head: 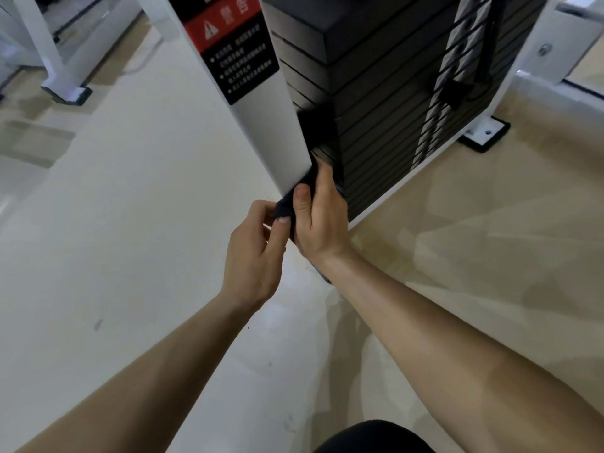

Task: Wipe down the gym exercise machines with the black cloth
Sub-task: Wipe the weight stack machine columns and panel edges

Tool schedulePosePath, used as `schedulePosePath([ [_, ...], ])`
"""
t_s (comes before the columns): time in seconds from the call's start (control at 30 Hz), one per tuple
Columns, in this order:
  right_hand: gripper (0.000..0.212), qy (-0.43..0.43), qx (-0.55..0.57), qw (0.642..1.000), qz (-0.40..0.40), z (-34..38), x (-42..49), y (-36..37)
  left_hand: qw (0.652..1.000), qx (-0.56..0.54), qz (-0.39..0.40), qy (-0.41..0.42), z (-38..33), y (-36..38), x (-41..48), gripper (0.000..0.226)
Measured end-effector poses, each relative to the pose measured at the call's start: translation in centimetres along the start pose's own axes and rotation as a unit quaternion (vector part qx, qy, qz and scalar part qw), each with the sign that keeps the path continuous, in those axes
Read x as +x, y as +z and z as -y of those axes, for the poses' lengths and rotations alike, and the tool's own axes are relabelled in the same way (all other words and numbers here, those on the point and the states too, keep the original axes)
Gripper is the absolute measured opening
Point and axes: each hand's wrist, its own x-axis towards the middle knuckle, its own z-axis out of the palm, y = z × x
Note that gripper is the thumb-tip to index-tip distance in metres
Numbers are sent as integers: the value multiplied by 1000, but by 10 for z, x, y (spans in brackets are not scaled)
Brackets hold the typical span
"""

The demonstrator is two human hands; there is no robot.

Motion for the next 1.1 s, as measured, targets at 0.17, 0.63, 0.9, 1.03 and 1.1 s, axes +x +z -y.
schedulePosePath([
  [0.17,80,15,-22,1000,-5,-25,-14,0,998,59,29,1,17,3,2,15],
  [0.63,61,183,-106,974,78,-85,-51,1,965,165,154,-135,40,33,7,28],
  [0.9,52,93,-58,993,31,13,-20,-15,991,19,84,-103,-9,-1,9,19],
  [1.03,54,77,-62,995,21,71,2,-24,995,-61,41,-65,-54,-44,1,20],
  [1.1,54,95,-62,993,15,107,10,-28,995,-81,25,-50,-79,-70,-1,21],
])
